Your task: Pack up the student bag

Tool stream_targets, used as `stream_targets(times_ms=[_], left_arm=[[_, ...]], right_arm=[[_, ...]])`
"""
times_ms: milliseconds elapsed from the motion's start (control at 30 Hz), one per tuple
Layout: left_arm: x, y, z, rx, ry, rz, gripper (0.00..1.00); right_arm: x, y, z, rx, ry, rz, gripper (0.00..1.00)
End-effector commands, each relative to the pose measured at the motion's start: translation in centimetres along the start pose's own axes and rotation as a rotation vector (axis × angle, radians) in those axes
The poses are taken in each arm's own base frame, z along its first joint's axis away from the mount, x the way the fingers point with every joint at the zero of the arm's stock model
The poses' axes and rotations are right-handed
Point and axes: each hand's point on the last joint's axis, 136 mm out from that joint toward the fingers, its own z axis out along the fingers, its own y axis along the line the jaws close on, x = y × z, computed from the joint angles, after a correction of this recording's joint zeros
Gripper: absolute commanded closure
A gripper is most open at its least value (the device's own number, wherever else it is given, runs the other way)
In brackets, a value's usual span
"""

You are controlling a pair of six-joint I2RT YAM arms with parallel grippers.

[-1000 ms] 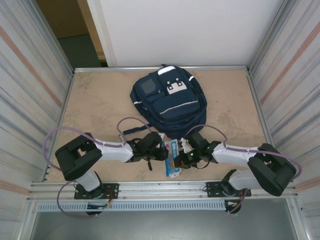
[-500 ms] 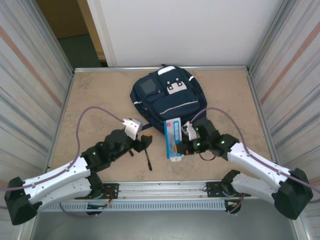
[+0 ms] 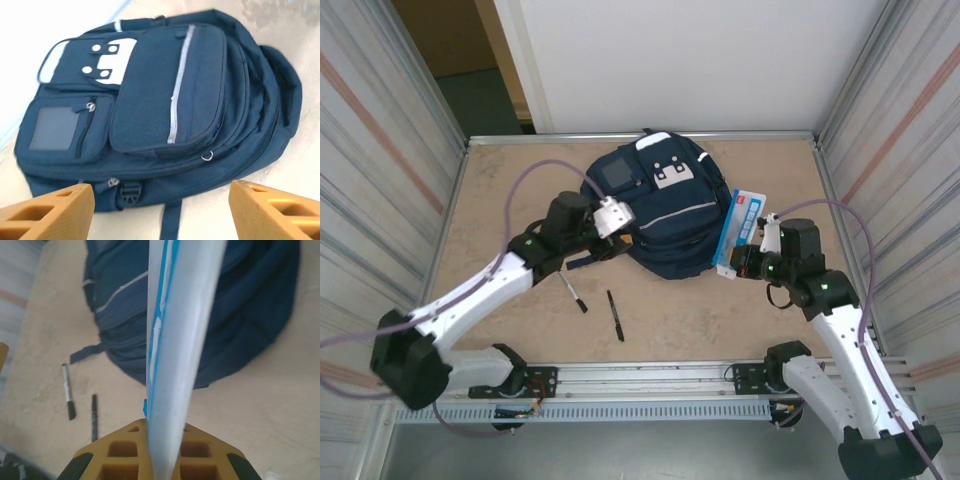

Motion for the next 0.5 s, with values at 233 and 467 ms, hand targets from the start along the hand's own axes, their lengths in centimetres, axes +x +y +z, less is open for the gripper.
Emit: stream_targets(times_ms=[233, 467], left_arm=[[-0.5, -1.0, 9.7, 0.100, 0.119, 0.264, 0.30], [-0.1, -2.1, 13.5, 0.186, 0.159, 0.266, 0.27]], right_arm=[[-0.7, -1.1, -1.7, 0.053, -0.060, 0.041, 1.00], [-2.5, -1.7, -4.2, 0.143, -0.144, -0.034, 1.00]])
